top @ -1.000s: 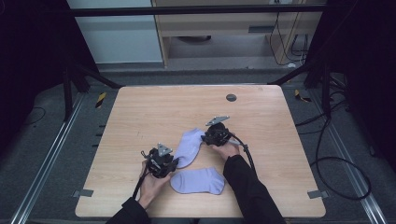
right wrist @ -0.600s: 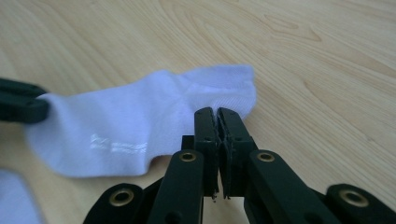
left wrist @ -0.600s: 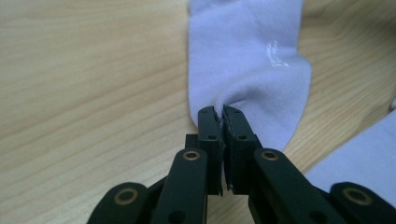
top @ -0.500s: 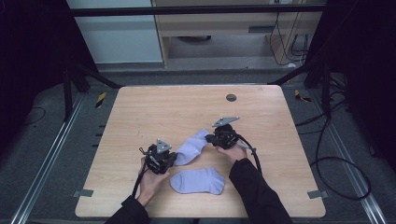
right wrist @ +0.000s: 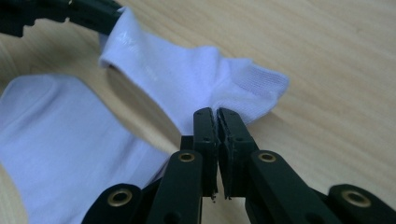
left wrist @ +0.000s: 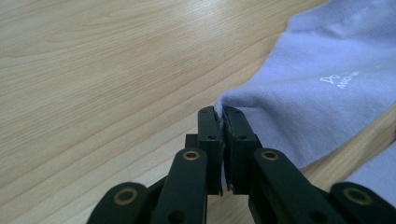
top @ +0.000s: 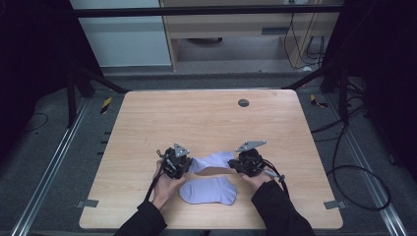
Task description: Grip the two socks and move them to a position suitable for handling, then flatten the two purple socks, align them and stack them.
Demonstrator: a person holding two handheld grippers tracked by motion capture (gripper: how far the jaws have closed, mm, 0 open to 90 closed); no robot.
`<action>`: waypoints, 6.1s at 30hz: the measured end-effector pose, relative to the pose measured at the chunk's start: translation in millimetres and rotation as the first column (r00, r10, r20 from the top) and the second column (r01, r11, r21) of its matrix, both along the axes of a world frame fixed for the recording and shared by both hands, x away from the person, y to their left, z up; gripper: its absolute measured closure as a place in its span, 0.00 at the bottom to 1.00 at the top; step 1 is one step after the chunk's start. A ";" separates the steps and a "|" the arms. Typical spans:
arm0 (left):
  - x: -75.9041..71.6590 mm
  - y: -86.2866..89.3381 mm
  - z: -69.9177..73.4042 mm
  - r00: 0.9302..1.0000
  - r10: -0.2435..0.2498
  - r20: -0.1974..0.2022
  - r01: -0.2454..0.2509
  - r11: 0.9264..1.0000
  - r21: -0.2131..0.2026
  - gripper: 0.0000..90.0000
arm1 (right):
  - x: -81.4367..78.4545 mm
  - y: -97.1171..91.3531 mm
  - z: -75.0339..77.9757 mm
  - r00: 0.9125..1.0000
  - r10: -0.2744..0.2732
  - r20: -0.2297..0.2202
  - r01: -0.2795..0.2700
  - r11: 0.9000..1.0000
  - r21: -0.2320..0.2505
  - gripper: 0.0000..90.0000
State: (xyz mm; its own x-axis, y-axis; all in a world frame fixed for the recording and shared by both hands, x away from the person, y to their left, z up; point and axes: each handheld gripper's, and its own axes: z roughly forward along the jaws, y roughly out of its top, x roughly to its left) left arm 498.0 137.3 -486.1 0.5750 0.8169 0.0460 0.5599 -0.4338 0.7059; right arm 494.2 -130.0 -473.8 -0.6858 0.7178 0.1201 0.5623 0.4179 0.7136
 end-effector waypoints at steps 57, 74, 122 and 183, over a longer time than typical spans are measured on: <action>-9.9 24.1 15.7 0.999 -0.005 -0.048 0.000 0.994 -0.109 0.98 | 6.3 -10.4 -7.6 0.993 -0.100 0.058 0.093 0.990 0.110 0.97; -36.1 21.0 53.2 0.998 -0.069 0.010 0.070 0.987 -0.142 0.98 | -16.7 -13.2 27.3 0.990 -0.049 0.130 0.032 0.991 0.133 0.97; -84.1 36.8 16.4 0.984 -0.122 -0.133 0.116 0.992 -0.054 0.98 | -74.6 -3.4 6.7 0.999 0.032 -0.012 -0.031 0.999 0.028 0.97; -84.7 9.4 11.9 0.974 -0.228 -0.017 0.227 0.972 -0.062 0.87 | -71.0 0.5 -13.5 0.998 0.064 -0.012 -0.063 0.996 0.068 0.99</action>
